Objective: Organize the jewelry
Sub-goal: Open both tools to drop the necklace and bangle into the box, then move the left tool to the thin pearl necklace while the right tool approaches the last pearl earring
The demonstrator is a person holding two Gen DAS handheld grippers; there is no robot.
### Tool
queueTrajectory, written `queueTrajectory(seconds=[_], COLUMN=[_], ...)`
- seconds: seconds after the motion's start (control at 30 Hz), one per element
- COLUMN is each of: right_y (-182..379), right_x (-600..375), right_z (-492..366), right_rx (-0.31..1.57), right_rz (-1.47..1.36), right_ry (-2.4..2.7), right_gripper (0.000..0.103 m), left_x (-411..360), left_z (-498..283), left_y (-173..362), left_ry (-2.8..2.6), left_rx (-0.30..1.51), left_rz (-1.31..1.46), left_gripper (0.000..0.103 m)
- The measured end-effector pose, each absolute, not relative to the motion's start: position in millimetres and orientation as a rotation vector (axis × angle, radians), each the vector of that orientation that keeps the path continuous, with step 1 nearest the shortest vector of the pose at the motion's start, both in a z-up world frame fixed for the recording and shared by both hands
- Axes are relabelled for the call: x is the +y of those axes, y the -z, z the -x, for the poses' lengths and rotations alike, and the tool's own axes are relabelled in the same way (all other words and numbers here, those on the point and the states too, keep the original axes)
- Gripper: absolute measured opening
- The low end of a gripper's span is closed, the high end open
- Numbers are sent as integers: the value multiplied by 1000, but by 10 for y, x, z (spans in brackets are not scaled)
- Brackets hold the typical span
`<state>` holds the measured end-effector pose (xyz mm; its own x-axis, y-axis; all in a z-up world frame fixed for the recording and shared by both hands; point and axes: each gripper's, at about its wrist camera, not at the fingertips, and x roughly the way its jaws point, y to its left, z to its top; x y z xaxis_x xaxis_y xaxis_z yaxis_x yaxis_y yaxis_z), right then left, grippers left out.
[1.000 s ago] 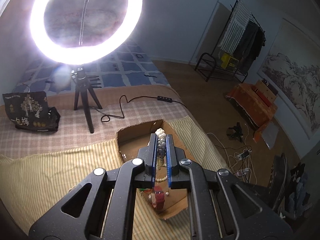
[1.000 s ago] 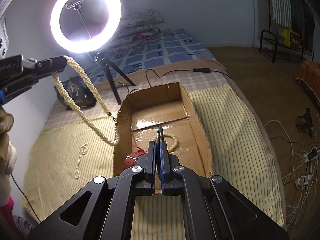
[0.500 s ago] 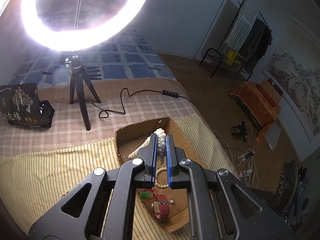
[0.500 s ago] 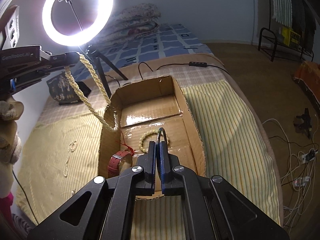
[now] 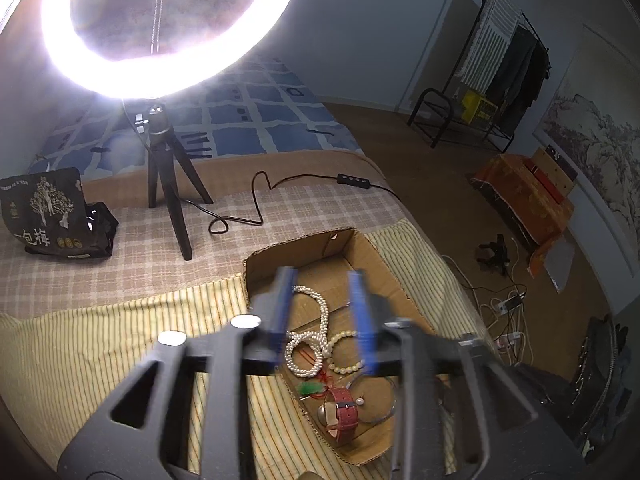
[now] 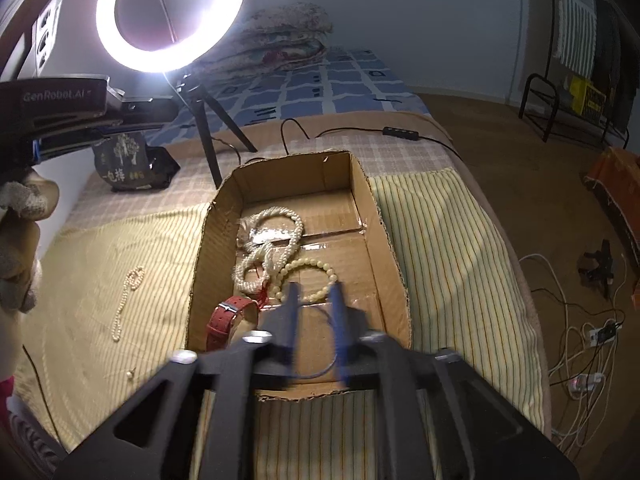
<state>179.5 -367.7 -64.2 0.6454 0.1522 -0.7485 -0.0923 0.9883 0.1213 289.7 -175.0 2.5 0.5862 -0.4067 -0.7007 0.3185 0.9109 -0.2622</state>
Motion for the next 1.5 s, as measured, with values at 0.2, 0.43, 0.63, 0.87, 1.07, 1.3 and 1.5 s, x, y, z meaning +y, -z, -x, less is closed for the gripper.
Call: queueTrajectory(seconds=[0.2,0.43,0.63,0.87,1.07,1.3,1.5], right_y=[579,565,534,480,415,355,342], right_x=[-3613,-3575,-3531,-3484,-3467,-3303,-3139], right_z=[-1751,-1757,-1736,-1679,-1619,-1531,-1487], right_rx=[822,827,823,811,799,777,768], right_rz=[-31,-20,-5,2,-31,-34,-42], right_ry=[-112,-87,-76,-76,-93,-143,-186], right_gripper=[64,70,71,71,71,72,73], left_x=[-1679,-1633,-1559,-1420,-1195,-781,-421], left_z=[-2875,-2812,-2757,-2653,-2533,-2395,-2312], left_y=[11,8,-2,-55,-91,-77,15], left_ry=[406,402,388,372,358,311,272], left_rx=[855,853,856,849,843,841,861], left_rz=[121,107,111,105,84,76,84], left_gripper=[47,65,67,67,67,67,67])
